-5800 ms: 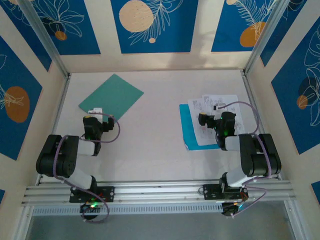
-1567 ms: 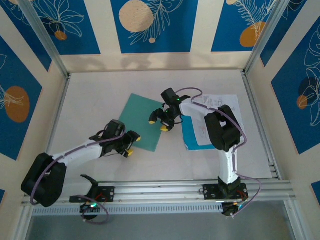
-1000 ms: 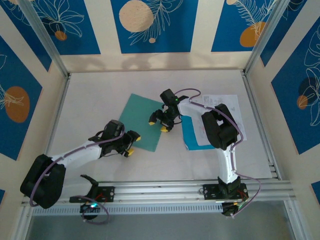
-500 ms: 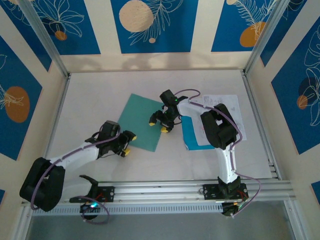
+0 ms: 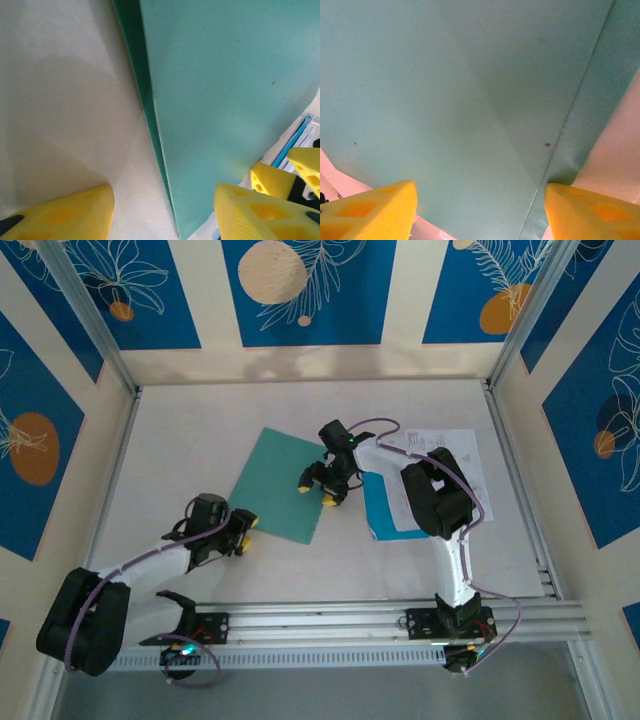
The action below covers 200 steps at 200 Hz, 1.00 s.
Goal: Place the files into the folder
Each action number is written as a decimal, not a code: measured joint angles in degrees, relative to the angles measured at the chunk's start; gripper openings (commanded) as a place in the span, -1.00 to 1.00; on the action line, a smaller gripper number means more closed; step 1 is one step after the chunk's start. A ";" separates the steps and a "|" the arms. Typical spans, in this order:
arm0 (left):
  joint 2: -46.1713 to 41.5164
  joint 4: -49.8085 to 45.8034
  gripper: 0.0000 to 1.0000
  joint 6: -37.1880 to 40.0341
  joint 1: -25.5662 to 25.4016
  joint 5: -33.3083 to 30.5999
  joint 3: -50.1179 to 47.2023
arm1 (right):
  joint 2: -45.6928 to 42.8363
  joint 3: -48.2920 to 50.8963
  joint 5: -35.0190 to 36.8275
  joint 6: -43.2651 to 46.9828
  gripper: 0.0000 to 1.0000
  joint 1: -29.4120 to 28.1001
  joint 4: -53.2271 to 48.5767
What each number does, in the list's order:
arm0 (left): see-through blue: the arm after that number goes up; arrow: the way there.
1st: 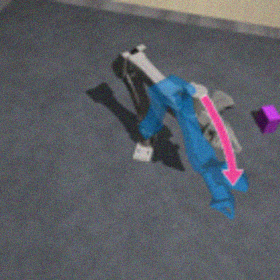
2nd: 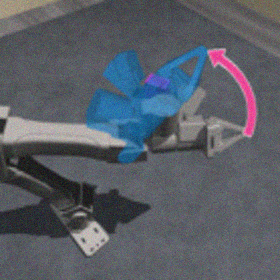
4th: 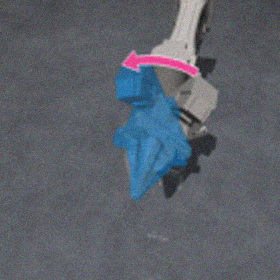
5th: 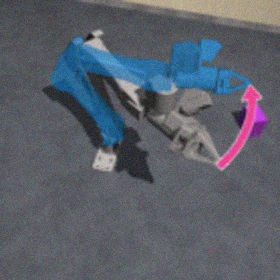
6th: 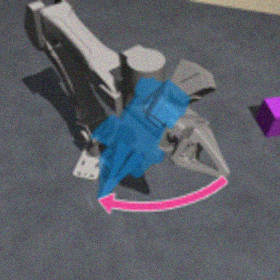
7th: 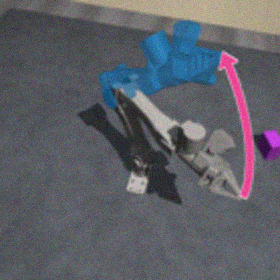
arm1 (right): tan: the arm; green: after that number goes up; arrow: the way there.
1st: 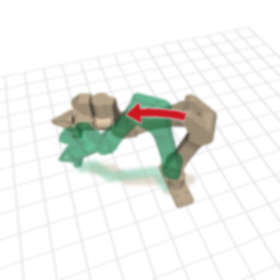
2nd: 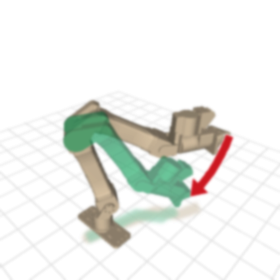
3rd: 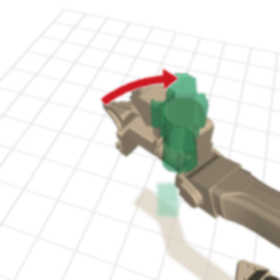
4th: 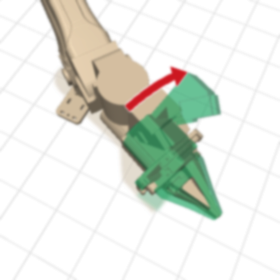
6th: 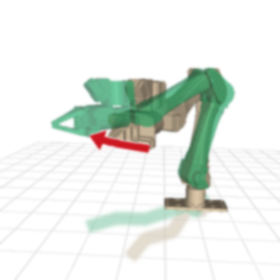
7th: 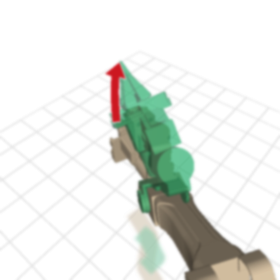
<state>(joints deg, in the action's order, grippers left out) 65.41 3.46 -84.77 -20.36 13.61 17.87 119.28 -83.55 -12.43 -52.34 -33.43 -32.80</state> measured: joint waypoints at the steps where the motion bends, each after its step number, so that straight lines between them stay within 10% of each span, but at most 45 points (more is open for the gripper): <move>1: 0.02 0.17 0.00 -0.04 0.00 -0.07 -0.02 | 0.00 0.00 0.00 0.00 0.39 0.00 0.00; 200: 4.52 2.36 -0.03 -2.19 -0.17 -1.73 1.70 | -0.02 0.00 0.00 0.15 0.39 0.00 0.00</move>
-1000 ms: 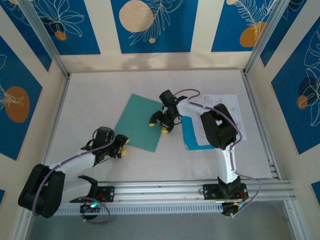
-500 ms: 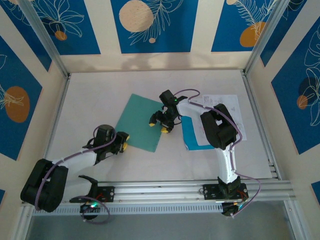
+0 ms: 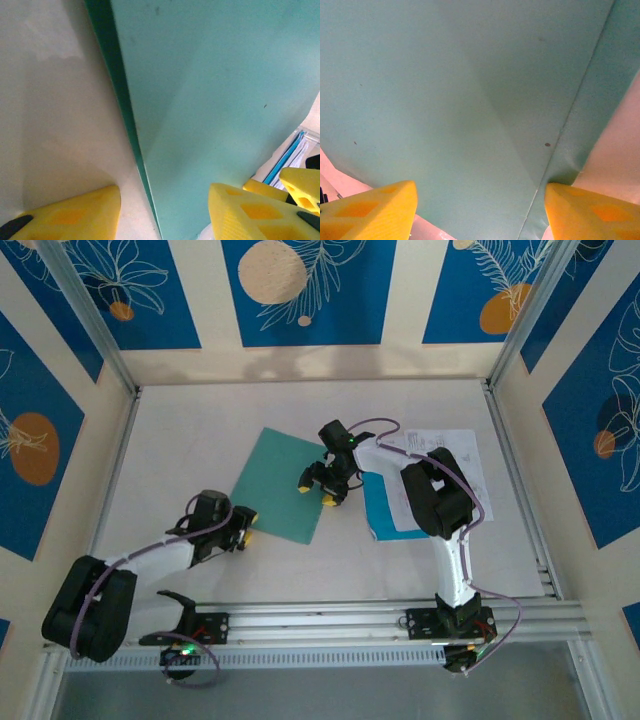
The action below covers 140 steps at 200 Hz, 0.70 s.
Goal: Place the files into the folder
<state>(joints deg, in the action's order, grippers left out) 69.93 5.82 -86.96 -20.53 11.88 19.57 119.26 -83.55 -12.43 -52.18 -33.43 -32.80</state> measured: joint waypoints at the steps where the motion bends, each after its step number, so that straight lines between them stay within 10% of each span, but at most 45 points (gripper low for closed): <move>1: 0.11 0.13 -0.03 0.00 0.00 0.04 0.02 | 0.02 0.00 -0.02 0.02 0.39 0.00 0.00; 140: 5.14 4.31 -0.30 -1.57 -0.04 1.79 1.18 | 0.02 0.09 -0.28 0.07 0.40 0.11 0.02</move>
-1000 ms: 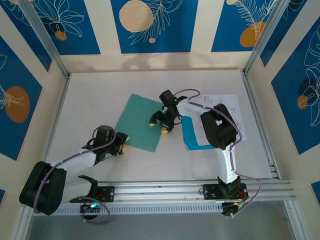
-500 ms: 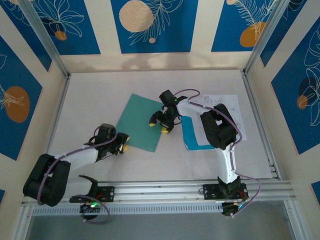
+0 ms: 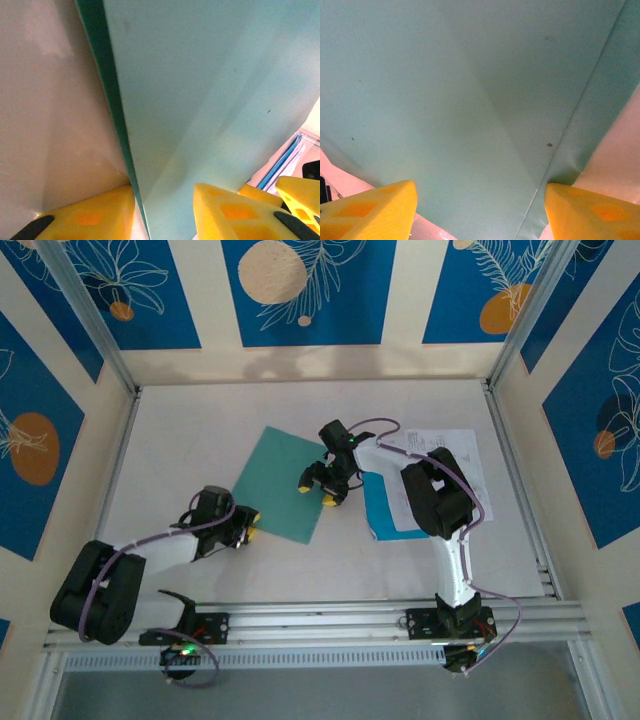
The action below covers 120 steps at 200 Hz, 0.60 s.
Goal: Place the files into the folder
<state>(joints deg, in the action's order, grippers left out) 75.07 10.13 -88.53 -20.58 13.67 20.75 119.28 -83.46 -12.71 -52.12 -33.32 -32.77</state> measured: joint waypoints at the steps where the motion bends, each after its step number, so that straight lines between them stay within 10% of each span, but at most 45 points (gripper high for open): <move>1: 0.00 0.07 -0.30 0.00 0.00 0.00 -0.04 | 0.00 0.00 0.00 0.00 0.40 0.00 0.00; 120: 2.25 14.08 -0.32 -1.18 -2.49 -2.03 -1.57 | -0.02 0.59 -1.75 0.17 0.41 0.57 0.61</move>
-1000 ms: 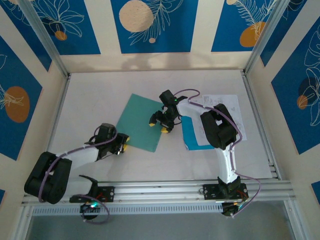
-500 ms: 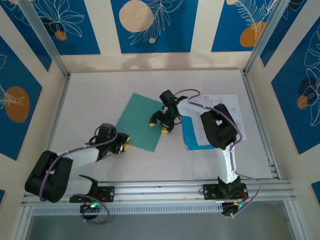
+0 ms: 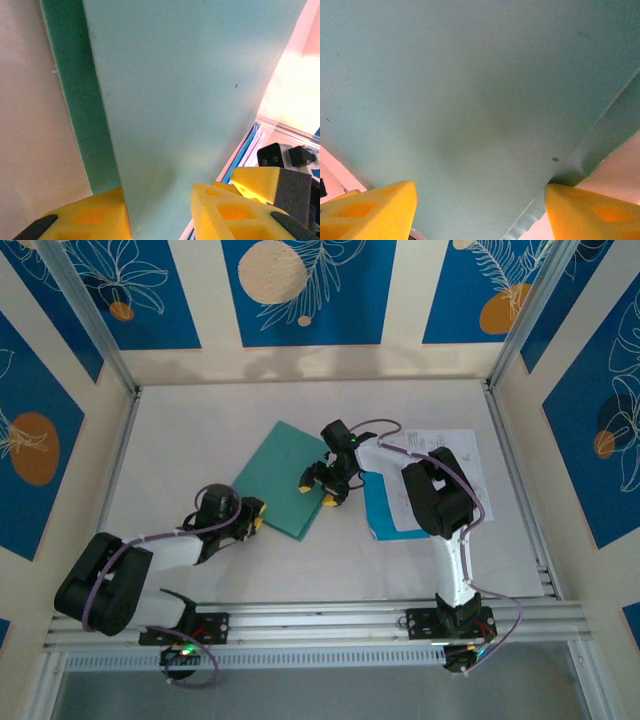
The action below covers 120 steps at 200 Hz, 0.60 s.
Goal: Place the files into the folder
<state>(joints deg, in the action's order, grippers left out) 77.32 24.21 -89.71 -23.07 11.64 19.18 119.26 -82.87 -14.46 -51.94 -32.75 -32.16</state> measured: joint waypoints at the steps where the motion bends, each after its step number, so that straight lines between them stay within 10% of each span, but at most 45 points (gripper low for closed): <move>1: 0.00 0.11 -0.32 0.00 0.00 0.00 -0.02 | 0.00 0.00 0.00 0.00 0.41 0.00 0.00; 120: -2.73 5.35 -1.00 -2.97 -2.29 -2.36 -0.50 | -1.03 2.78 -2.99 -1.14 0.28 1.22 3.34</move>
<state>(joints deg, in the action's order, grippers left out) 74.59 29.56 -92.68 -25.36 9.28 18.68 118.24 -80.09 -17.45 -53.08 -31.53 -28.82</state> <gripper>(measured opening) 0.043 0.662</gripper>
